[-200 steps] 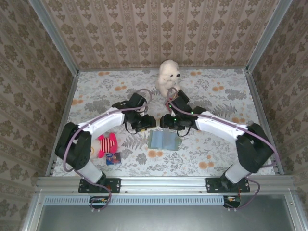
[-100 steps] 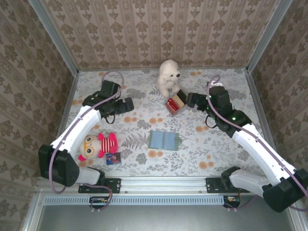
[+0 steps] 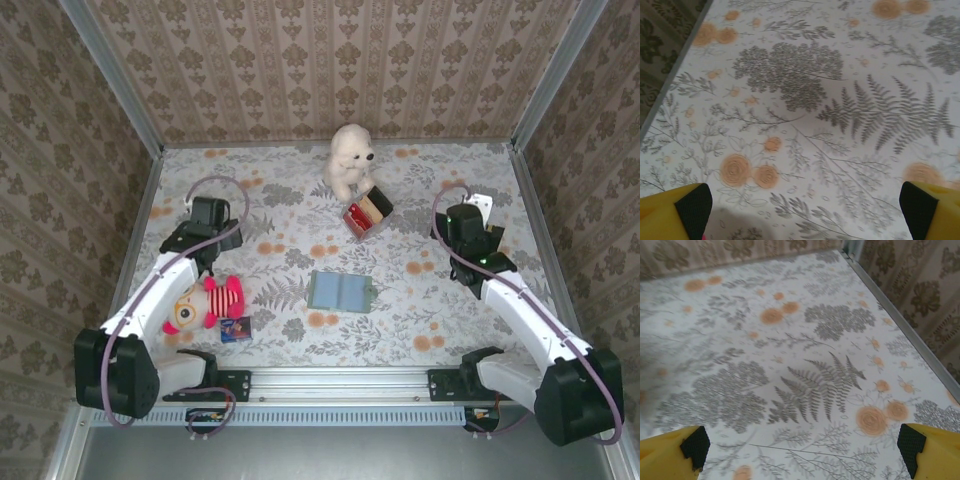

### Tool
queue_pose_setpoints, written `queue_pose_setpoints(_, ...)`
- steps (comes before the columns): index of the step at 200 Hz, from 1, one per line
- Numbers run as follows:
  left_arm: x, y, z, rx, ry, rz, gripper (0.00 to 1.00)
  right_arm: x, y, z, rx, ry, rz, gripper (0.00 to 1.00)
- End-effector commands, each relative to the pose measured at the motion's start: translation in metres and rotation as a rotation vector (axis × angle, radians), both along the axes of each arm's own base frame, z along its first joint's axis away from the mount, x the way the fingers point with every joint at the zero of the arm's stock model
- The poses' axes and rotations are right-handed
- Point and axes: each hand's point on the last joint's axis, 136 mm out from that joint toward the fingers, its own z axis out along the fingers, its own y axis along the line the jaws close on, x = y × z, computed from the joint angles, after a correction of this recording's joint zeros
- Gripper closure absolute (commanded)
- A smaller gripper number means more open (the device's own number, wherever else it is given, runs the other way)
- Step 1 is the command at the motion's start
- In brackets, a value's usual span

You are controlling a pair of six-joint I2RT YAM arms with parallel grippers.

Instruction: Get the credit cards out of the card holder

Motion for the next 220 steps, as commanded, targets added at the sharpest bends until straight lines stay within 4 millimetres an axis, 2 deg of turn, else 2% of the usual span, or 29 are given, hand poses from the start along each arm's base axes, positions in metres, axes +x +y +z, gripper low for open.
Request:
queue_pose_setpoints(1, 0.004, 0.016, 0.005, 0.077, -0.09, -0.002, 0.0, 0.006, -0.021, 0.001, -0.061, -0.071, -0.082, 0.0)
queue_pose_setpoints(42, 0.006, 0.034, -0.01, 0.047, -0.221, -0.007, 0.0, 0.018, -0.019, -0.036, -0.095, -0.067, -0.038, 0.0)
queue_pose_setpoints(73, 0.012, 0.044, -0.008, 0.024, -0.291, -0.029, 0.0, 0.028, -0.013, -0.052, -0.128, -0.046, 0.018, 0.0)
queue_pose_setpoints(111, 0.019, 0.041, -0.011, 0.072, -0.413, -0.1, 0.0, 0.04, -0.001, -0.048, -0.094, -0.125, 0.094, 0.0)
queue_pose_setpoints(169, 0.035, 0.028, -0.022, 0.077, -0.467, -0.21, 0.0, 0.054, 0.011, -0.047, -0.049, -0.156, 0.181, 0.0)
queue_pose_setpoints(212, 0.047, 0.031, -0.023, 0.049, -0.491, -0.23, 0.0, 0.059, 0.009, -0.036, -0.1, -0.231, 0.203, 0.0)
queue_pose_setpoints(214, 0.048, 0.032, -0.024, 0.044, -0.49, -0.228, 0.0, 0.06, 0.008, -0.044, -0.096, -0.213, 0.204, 0.0)
queue_pose_setpoints(220, 0.05, 0.032, -0.025, 0.026, -0.488, -0.23, 0.0, 0.062, 0.007, -0.05, -0.084, -0.201, 0.203, 0.0)
